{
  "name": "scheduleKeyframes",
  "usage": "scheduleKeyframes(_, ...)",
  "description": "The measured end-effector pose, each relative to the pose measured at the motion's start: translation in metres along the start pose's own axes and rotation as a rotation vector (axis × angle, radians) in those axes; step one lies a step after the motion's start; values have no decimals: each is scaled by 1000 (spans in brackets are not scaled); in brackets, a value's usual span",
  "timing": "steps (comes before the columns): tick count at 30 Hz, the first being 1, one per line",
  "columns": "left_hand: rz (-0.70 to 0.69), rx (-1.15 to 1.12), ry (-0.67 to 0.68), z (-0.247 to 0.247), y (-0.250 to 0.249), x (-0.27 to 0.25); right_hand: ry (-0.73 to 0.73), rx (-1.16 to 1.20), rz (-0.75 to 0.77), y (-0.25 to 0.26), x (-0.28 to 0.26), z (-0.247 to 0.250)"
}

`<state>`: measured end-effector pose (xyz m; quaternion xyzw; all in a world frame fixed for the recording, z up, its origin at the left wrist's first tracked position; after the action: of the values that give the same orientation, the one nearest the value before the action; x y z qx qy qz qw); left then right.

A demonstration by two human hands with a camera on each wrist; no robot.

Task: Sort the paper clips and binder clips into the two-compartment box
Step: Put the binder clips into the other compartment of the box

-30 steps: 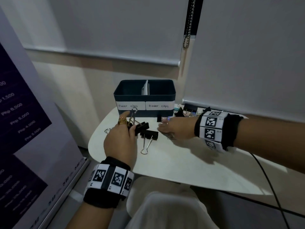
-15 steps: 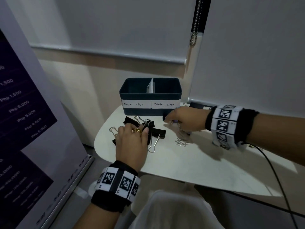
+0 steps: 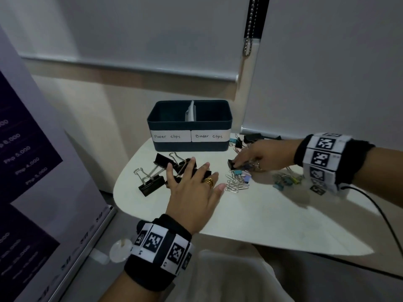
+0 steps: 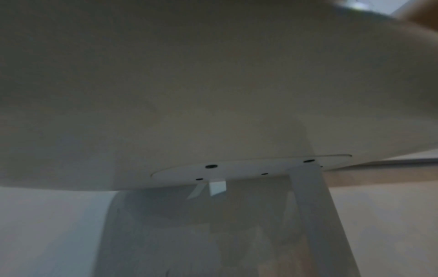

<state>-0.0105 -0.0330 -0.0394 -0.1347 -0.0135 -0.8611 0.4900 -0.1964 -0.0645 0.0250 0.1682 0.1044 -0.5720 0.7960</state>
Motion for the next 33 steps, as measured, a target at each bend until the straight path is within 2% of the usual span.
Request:
scheduleKeyframes(4, -14, 14, 46, -2, 0, 1, -157, 19, -39, -8, 1, 10)
scheduleKeyframes(7, -4, 15, 46, 1, -3, 1, -115, -112, -82, -14, 12, 7)
scheduleKeyframes(11, -45, -13, -101, 17, -19, 2, -85, -174, -97, -23, 20, 4)
scheduleKeyframes(13, -140, -85, -37, 17, -31, 5, -110, -143, -104, -24, 22, 3)
scheduleKeyframes(16, -237, -100, 138, 7, -39, 8, -177, -118, -114, -22, 22, 4)
scheduleKeyframes(18, -251, -80, 179, 3, -39, 7, -258, -141, -107, -22, 21, 6)
scheduleKeyframes(21, -281, -30, 153, 1, -36, 7, -343, -122, -66, -19, 13, 11)
scheduleKeyframes(23, -312, -35, 122, -1, -32, 7, -316, -58, -13, -12, 0, 13)
scheduleKeyframes(26, -365, -33, 58, -2, -30, 9, -177, 83, 69, 6, -22, 3)
scheduleKeyframes(29, -304, -55, 157, 5, -31, 10, -120, 131, 120, 25, -31, -13)
scheduleKeyframes(33, -201, -163, 94, 12, -31, 14, -140, 5, 130, 35, -22, -25)
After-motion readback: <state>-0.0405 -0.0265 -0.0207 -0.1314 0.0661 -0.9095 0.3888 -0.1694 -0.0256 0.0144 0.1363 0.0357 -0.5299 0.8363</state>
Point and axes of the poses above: each hand's wrist, its own x-axis towards the middle knuckle, its own z-axis out of the back of the hand, y = z × x, the point moved 3 cm from there along x, towards the middle knuckle, and after that the axes turned 3 degrees about x, right-handed, at the moved point
